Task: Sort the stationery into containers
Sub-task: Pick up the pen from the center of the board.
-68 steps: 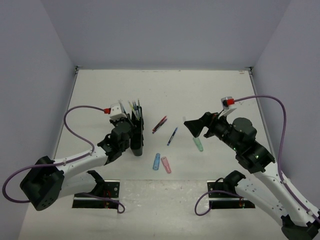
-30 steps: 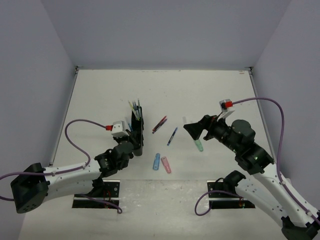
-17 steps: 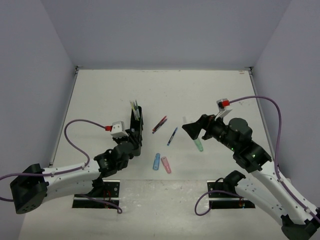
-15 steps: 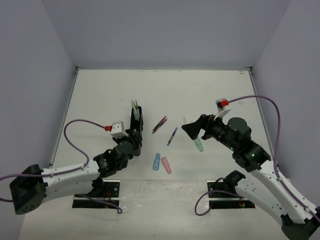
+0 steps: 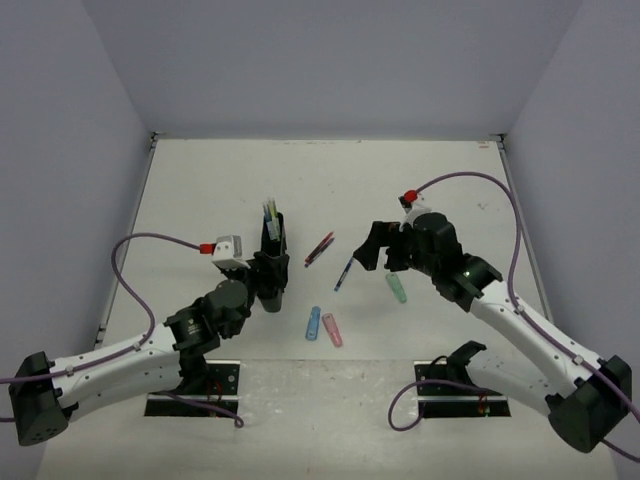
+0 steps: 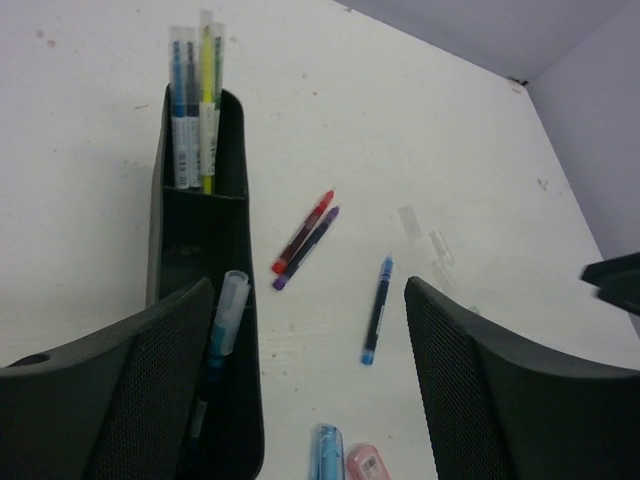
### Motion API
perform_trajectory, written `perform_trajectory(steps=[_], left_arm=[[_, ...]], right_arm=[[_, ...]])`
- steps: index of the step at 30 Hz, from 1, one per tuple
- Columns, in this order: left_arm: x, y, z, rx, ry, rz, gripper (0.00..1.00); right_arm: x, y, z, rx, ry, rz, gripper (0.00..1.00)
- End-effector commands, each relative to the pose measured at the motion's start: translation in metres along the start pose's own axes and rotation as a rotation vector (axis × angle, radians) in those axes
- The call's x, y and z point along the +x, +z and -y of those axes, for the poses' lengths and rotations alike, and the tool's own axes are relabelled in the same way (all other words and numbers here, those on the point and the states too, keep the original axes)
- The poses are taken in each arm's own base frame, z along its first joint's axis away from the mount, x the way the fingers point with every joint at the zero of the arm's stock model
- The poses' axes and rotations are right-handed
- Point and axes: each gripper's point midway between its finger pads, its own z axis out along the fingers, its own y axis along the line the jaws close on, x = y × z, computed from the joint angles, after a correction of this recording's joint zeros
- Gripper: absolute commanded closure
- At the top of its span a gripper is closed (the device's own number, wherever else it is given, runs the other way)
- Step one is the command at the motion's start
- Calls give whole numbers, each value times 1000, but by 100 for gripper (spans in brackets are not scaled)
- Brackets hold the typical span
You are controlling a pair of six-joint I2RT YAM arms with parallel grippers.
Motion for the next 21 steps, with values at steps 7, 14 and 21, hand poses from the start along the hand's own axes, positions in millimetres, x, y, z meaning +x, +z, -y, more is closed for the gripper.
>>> perform_trajectory(steps=[7, 14, 21], left_arm=[[-31, -29, 5, -126, 110, -204, 6], [-16, -38, 17, -12, 155, -290, 1], [21, -16, 50, 69, 353, -456, 1]], right_arm=[[-10, 51, 100, 394, -116, -238, 37], [7, 81, 115, 417, -162, -395, 52], [30, 86, 124, 419, -160, -476, 54]])
